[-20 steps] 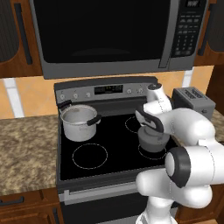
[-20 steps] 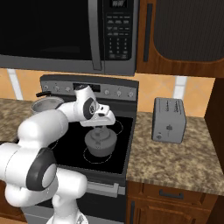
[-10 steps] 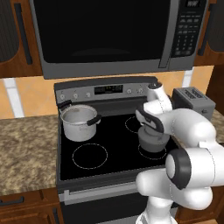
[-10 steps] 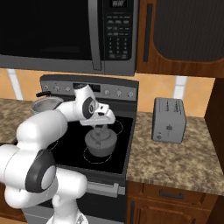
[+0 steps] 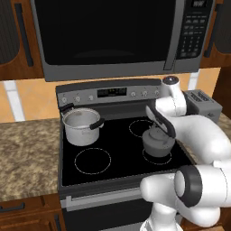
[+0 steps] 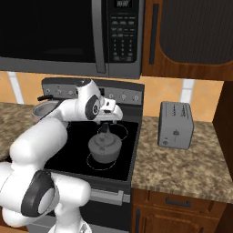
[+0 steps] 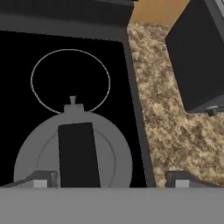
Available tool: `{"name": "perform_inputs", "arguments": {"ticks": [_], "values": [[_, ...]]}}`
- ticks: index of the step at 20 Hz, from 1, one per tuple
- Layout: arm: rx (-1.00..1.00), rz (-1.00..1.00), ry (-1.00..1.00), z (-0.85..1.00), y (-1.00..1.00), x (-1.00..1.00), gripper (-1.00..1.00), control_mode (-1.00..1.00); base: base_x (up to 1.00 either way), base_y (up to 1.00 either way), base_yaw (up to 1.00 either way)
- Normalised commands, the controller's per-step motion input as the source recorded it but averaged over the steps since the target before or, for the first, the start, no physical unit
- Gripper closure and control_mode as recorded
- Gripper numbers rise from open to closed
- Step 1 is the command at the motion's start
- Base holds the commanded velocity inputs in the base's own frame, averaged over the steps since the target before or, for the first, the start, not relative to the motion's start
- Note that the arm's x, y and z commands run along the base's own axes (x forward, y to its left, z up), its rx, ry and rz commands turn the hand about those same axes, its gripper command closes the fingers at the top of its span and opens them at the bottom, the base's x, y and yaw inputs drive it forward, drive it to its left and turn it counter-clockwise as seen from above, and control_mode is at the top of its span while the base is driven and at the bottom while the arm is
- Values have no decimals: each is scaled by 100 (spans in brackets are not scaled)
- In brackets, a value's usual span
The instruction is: Pick the kettle from the counter and place it on a stove burner. Then turn the burner on.
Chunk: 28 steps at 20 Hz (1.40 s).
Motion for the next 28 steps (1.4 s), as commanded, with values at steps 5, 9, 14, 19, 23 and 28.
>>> {"name": "perform_inputs", "arguments": {"ticks": [5, 9, 14, 19, 23, 28], "values": [[22, 20, -47, 24, -97, -28, -100, -100, 0, 0, 0], [27, 14, -31, 33, -78, -1, -100, -100, 0, 0, 0], [17, 4, -7, 27, -40, 7, -100, -100, 0, 0, 0], [4, 0, 0, 11, -11, 32, -100, -100, 0, 0, 0], [0, 0, 2, 3, -2, 39, -100, -100, 0, 0, 0], [0, 0, 6, 0, 0, 43, -100, -100, 0, 0, 0]]}}
